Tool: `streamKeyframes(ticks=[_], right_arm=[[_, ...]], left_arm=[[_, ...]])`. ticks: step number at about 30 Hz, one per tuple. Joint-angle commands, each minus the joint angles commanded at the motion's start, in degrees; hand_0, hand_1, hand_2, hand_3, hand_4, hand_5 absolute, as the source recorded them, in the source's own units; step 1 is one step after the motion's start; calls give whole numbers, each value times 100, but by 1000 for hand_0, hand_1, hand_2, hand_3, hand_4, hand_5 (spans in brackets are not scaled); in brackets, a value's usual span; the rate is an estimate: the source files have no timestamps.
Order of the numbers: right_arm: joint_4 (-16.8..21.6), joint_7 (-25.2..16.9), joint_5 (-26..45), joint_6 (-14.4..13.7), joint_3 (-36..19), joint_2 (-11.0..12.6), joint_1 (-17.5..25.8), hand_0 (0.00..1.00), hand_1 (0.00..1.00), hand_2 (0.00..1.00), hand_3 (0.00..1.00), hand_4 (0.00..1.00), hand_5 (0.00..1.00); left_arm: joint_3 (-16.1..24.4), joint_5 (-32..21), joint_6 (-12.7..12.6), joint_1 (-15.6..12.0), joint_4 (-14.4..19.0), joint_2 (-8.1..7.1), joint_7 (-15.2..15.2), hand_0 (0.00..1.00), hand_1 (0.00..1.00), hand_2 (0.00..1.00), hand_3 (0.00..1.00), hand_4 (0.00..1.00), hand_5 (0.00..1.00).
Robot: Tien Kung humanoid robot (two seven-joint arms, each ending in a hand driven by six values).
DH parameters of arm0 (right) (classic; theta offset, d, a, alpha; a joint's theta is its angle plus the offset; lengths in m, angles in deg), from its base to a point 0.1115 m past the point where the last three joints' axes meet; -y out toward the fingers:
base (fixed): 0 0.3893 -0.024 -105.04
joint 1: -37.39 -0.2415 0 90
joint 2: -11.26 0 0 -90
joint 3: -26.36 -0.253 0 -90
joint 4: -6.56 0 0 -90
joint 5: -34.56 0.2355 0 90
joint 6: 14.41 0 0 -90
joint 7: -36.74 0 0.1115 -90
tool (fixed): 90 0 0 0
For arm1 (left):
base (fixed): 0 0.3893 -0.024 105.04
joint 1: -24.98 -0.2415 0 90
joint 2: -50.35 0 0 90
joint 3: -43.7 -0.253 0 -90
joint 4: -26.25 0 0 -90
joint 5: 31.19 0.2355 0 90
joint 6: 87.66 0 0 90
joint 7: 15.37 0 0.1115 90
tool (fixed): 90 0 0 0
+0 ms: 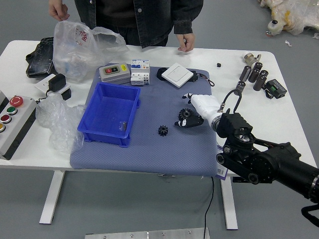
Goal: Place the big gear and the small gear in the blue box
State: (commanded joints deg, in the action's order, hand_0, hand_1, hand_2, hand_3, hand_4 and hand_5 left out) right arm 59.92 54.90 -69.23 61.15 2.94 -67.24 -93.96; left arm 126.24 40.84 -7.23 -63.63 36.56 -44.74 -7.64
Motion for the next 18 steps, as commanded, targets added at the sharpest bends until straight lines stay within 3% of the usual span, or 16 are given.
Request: streamKeyframes(ticks=[2, 3, 8, 9, 18], right_arm=[[-19, 20, -46, 14, 54, -9, 20, 610, 650, 657, 756, 830, 306], [-31, 28, -70, 18, 75, -14, 29, 568, 587, 559, 622, 446, 59], [-92, 47, -185, -14, 135, -33, 64, 568, 587, 559, 622, 446, 59], [-91, 40, -191, -37, 135, -31, 66, 561, 568, 506, 542, 492, 2], [-61, -23, -192, -190, 69, -22, 35, 567, 564, 504, 548, 485, 2]], left_arm=[[1, -1, 0, 2, 0, -1, -1, 635, 633, 628, 715, 706, 343], [1, -1, 1, 3, 0, -1, -1, 635, 633, 628, 715, 706, 343], [-11, -17, 5, 9, 0, 2, -9, 635, 633, 628, 715, 706, 343], [-15, -22, 5, 9, 0, 2, -12, 635, 633, 629, 715, 706, 342], [-50, -60, 9, 14, 0, 5, -30, 635, 633, 629, 715, 706, 342]])
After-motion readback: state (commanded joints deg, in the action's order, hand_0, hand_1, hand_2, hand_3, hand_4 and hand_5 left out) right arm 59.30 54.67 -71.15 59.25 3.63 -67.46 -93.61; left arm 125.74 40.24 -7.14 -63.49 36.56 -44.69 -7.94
